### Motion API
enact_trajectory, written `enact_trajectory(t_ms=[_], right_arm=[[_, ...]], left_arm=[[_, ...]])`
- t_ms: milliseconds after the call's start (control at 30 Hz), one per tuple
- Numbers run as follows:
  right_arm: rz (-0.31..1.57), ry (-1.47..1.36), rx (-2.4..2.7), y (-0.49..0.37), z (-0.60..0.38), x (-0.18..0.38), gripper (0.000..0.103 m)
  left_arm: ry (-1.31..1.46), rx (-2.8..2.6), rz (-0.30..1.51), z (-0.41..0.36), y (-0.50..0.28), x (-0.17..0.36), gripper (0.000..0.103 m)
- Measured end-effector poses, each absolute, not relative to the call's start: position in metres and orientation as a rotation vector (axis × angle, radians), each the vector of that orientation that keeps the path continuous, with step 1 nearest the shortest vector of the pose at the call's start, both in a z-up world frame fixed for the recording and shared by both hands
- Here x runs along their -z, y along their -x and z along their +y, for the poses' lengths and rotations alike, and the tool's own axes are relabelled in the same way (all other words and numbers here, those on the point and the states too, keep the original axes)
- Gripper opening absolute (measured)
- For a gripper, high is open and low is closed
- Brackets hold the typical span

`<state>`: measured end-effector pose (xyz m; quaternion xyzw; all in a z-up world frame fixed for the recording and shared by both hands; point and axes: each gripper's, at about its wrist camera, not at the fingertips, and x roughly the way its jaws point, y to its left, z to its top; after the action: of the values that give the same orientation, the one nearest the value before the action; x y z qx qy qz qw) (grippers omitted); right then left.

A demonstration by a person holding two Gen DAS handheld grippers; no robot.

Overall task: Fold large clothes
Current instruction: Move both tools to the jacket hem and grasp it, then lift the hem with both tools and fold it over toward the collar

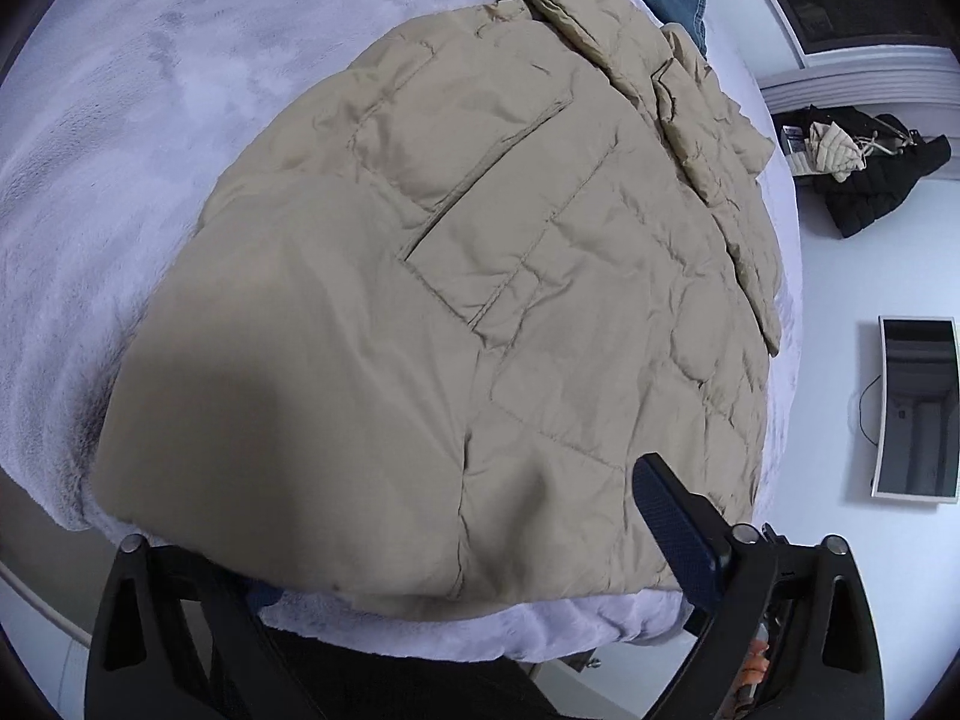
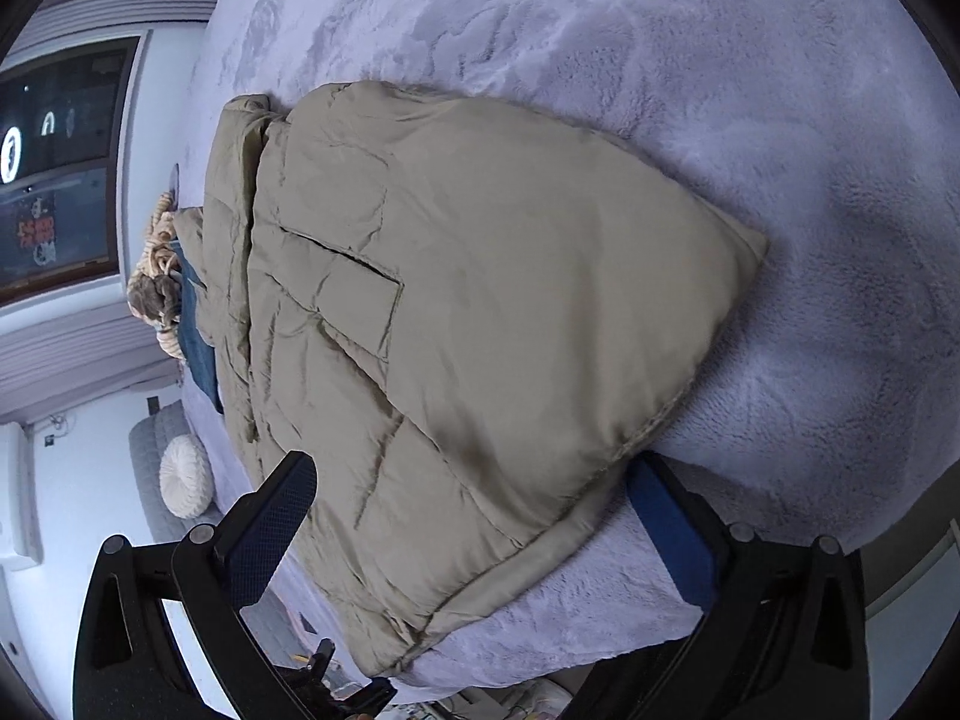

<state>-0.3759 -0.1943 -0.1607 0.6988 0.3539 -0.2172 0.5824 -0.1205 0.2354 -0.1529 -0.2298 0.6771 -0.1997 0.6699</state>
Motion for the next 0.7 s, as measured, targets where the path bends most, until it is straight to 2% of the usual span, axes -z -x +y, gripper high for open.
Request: enact_trajectory(t_ms=[67, 100, 133, 167, 200, 233, 267, 300, 333, 367, 433, 700], right_arm=[[0.815, -1.659, 0.49, 0.373, -0.196, 0.162, 0.103], [0.816, -1.666, 0.491, 0.372, -0.196, 0.162, 0.103], [0.816, -1.67, 0.492, 0.372, -0.197, 0.162, 0.102], [0.814, -1.675, 0.489, 0.373, -0.198, 0.163, 0.1], [0.811, -1.685, 0.48, 0.372, -0.198, 0.163, 0.093], [0.813, -1.693, 0.47, 0.371, -0.198, 0.164, 0.078], [0.824, -1.699, 0.459, 0.37, -0.199, 0.166, 0.067], [0.841, -1.698, 0.449, 0.37, -0.199, 0.167, 0.047], [0.866, -1.682, 0.449, 0.369, -0.199, 0.166, 0.016], [0.885, -1.663, 0.458, 0.368, -0.199, 0.165, 0.011], [0.893, -1.628, 0.45, 0.363, -0.2, 0.16, 0.009], [0.941, -1.412, 0.408, 0.337, -0.207, 0.119, 0.007]], left_arm=[[0.5, 0.454, 1.533, 0.23, 0.117, 0.153, 0.061], [0.479, 0.456, 1.532, 0.228, 0.116, 0.152, 0.052], [0.449, 0.456, 1.524, 0.226, 0.115, 0.15, 0.032], [0.419, 0.455, 1.513, 0.225, 0.114, 0.147, 0.022], [0.407, 0.458, 1.501, 0.227, 0.114, 0.144, 0.022], [0.407, 0.459, 1.488, 0.229, 0.113, 0.141, 0.022], [0.408, 0.459, 1.478, 0.231, 0.113, 0.138, 0.022], [0.404, 0.46, 1.467, 0.233, 0.112, 0.134, 0.022], [0.396, 0.463, 1.457, 0.234, 0.111, 0.131, 0.022], [0.385, 0.466, 1.448, 0.235, 0.111, 0.127, 0.021], [0.355, 0.473, 1.429, 0.232, 0.11, 0.119, 0.014], [0.329, 0.534, 1.306, 0.225, 0.094, 0.071, 0.014]])
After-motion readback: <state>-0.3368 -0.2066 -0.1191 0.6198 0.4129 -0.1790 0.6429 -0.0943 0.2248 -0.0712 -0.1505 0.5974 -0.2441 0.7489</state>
